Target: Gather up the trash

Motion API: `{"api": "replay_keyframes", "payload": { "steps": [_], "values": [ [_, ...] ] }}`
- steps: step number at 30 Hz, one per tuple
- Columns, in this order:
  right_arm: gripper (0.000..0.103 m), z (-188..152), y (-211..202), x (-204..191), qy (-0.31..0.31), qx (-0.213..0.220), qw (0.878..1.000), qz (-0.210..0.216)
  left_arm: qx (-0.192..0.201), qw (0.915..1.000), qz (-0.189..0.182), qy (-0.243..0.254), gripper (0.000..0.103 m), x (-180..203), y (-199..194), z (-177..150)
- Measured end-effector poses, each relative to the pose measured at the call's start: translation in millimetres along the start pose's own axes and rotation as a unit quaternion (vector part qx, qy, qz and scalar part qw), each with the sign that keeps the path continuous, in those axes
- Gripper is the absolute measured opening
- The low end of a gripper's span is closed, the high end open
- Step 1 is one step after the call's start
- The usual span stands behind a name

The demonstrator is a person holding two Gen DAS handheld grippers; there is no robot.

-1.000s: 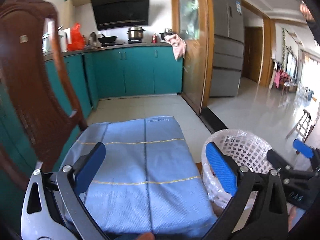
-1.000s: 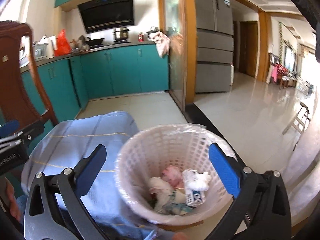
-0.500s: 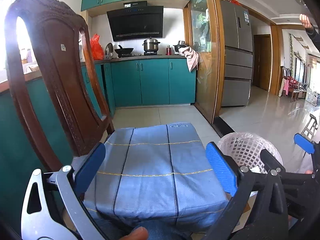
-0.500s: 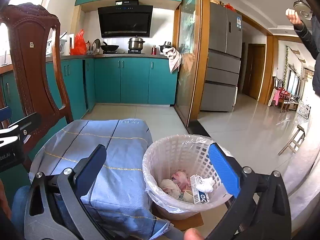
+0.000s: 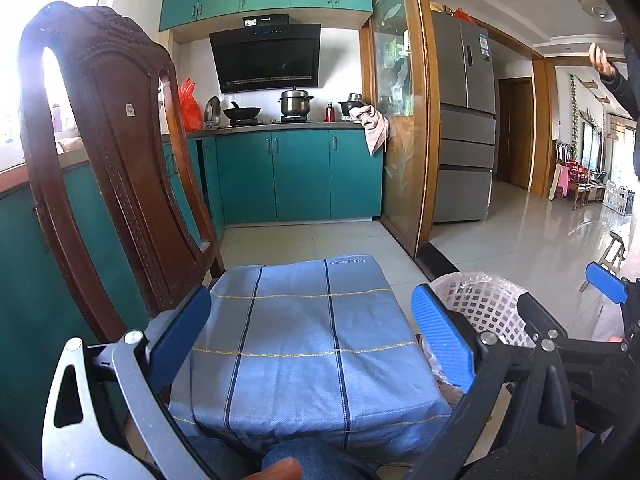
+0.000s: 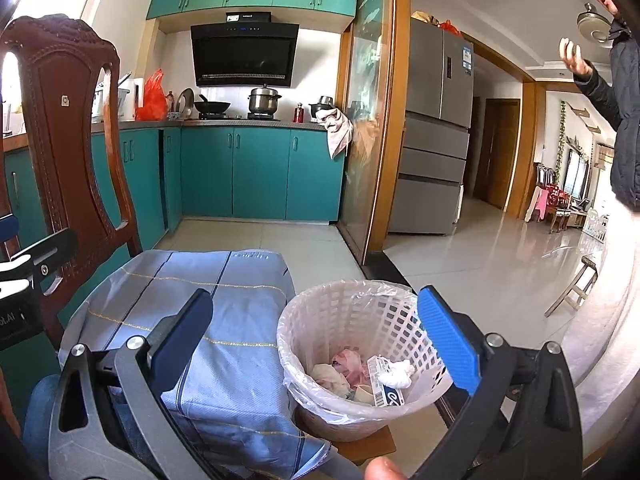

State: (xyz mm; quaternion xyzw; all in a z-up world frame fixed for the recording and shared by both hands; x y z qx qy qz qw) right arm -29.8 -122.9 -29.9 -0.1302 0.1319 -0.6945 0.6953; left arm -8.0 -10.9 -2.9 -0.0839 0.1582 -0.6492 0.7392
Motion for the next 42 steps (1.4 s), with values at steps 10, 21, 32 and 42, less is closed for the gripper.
{"api": "replay_keyframes", "payload": {
  "steps": [10,21,32,42],
  "values": [
    [0.100,0,-7,-2,-0.006,0.005,1.000,-0.006,0.002,1.0000,-0.005,-0.006,0.100,-4,-7,3],
    [0.100,0,-9,-5,-0.011,0.003,1.000,-0.008,0.004,1.0000,-0.003,0.000,0.100,-3,-9,4],
    [0.100,-2,-4,0,-0.003,-0.003,1.000,-0.011,0.011,0.9998,-0.006,0.015,0.100,2,-9,2],
    [0.100,-6,2,3,0.002,-0.015,1.000,-0.011,-0.006,0.9999,-0.011,0.007,0.100,0,-1,0]
  ]
}}
Point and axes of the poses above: each gripper's, at about its wrist camera, not at the fingertips, and y roughly the way its jaws point, x to its right, z to its top, the point moved 6 cm from there along y, roughly the way its jaws point, and after that the axes turned 15 degrees about z, right-handed, at the moved point
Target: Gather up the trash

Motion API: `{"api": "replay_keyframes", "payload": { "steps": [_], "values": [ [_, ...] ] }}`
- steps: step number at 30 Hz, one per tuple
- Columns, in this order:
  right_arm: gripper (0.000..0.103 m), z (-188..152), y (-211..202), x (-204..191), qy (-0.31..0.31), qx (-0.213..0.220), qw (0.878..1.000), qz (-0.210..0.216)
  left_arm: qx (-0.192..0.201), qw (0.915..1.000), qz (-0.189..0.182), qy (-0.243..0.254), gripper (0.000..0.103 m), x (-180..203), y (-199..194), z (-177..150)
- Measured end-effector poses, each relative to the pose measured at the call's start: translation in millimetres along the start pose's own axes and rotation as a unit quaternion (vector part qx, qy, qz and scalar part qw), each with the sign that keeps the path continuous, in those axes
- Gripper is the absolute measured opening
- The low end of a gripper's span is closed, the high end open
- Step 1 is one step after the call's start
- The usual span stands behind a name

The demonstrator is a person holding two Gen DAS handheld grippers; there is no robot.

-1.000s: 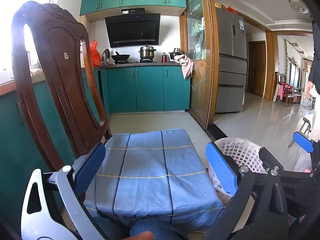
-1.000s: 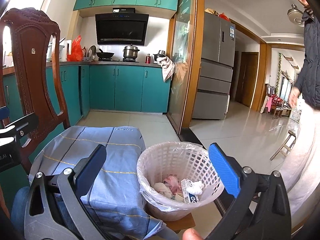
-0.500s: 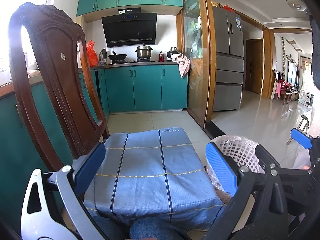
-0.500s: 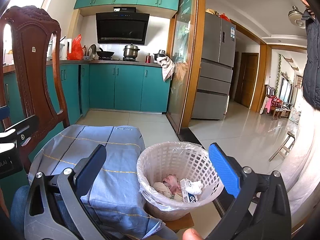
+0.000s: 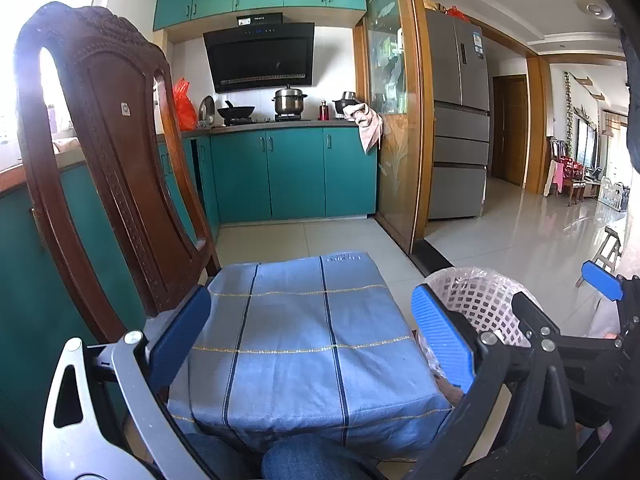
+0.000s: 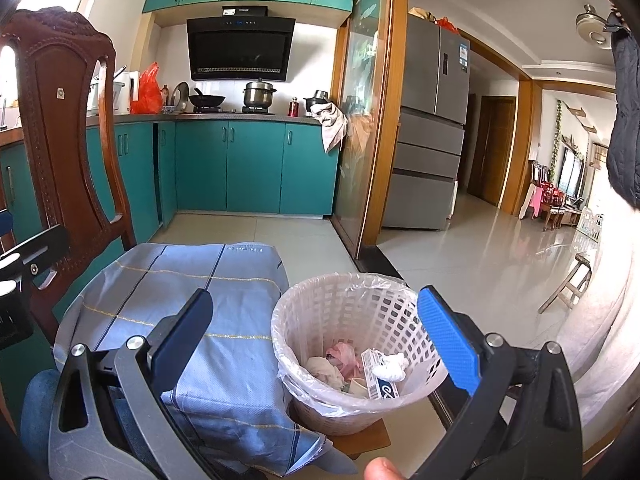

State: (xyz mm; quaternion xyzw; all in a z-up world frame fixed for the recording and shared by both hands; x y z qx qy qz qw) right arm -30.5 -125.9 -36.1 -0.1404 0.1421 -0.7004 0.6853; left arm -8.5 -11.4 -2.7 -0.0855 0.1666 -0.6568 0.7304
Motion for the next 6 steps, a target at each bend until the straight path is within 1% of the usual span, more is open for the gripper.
{"api": "replay_keyframes", "payload": {
  "steps": [2,6],
  "values": [
    [0.100,-2,2,1,0.001,-0.005,1.000,0.001,-0.013,0.9999,-0.004,0.001,0.100,2,6,-3],
    [0.100,-3,7,3,0.000,-0.016,1.000,-0.003,-0.050,0.9987,-0.008,-0.004,0.100,2,25,-12]
  ]
}}
Point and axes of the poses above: each gripper's, at about its wrist camera, not at the fingertips, and y roughly the way its jaws point, x to its right, z to its top, the point moved 6 cm from there along y, roughly the way its jaws point, and after that the axes turned 15 degrees about z, right-handed, at the moved point
